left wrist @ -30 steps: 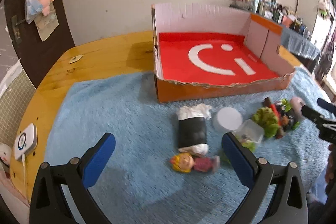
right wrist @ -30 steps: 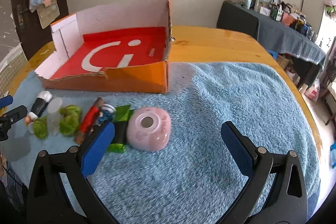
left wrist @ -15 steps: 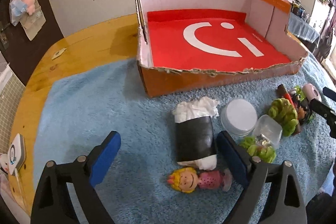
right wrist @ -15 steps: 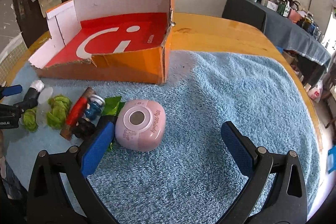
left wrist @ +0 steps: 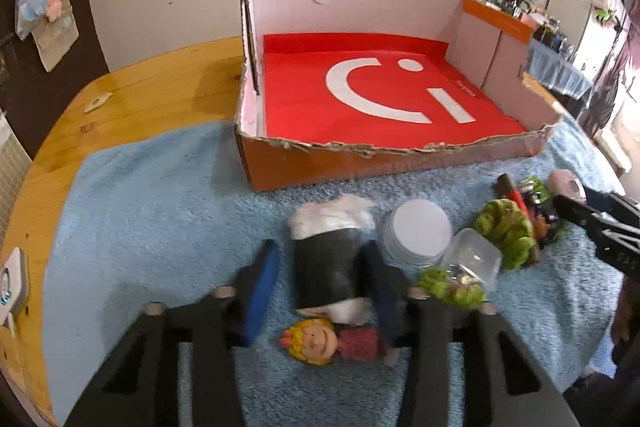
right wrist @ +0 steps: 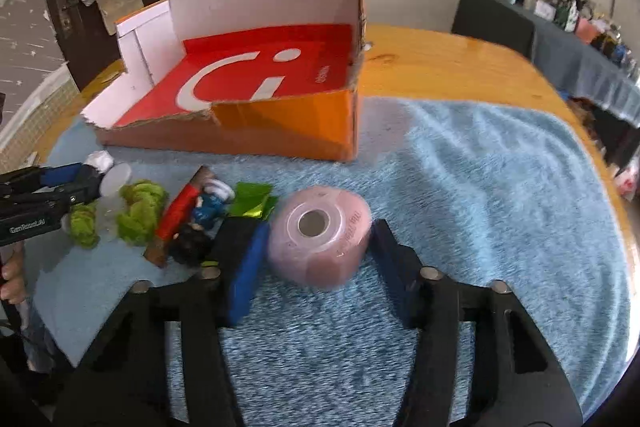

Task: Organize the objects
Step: 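Grasp the black-and-white wrapped figure with the left gripper while the right grasps the pink speaker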

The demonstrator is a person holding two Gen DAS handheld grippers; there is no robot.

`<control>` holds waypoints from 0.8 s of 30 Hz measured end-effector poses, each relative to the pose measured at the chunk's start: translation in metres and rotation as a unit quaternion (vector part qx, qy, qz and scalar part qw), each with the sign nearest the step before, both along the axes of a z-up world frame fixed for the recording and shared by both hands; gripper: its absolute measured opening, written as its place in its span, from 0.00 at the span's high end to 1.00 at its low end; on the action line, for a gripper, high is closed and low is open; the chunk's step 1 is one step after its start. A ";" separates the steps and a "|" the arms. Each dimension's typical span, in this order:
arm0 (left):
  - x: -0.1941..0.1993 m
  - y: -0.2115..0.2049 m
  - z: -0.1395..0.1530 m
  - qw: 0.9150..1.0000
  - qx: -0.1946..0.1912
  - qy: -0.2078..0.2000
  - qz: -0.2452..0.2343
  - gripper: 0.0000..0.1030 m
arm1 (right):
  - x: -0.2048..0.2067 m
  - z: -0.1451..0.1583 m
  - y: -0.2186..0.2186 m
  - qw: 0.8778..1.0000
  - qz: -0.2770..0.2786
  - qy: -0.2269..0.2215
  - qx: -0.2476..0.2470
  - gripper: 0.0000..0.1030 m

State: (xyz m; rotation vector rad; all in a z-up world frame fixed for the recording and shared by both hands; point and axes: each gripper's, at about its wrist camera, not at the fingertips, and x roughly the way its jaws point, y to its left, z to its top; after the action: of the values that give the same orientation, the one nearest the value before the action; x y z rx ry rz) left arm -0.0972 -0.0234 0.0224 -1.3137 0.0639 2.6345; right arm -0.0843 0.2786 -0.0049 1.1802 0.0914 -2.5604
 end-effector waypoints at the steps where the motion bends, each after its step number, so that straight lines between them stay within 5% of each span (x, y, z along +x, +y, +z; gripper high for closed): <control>1: 0.001 -0.001 0.000 1.000 0.002 0.001 0.004 0.65 | 0.000 0.000 0.000 1.000 0.001 0.001 -0.001 0.52; 7: 0.012 -0.002 0.008 1.000 0.019 0.018 0.007 0.65 | 0.005 0.006 0.002 1.000 0.007 0.011 -0.015 0.57; 11: 0.017 0.000 0.016 0.999 0.018 0.035 0.003 0.65 | 0.005 0.009 -0.001 1.000 0.008 0.014 -0.012 0.75; 24: 0.020 0.001 0.013 0.999 0.016 0.033 -0.001 0.65 | 0.002 0.004 0.008 1.000 -0.001 -0.002 -0.026 0.75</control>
State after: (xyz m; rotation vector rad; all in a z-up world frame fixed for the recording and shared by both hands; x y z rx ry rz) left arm -0.0776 -0.0219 0.0353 -1.2154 0.0332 2.6650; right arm -0.0819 0.2861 -0.0009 1.1673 0.0223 -2.5447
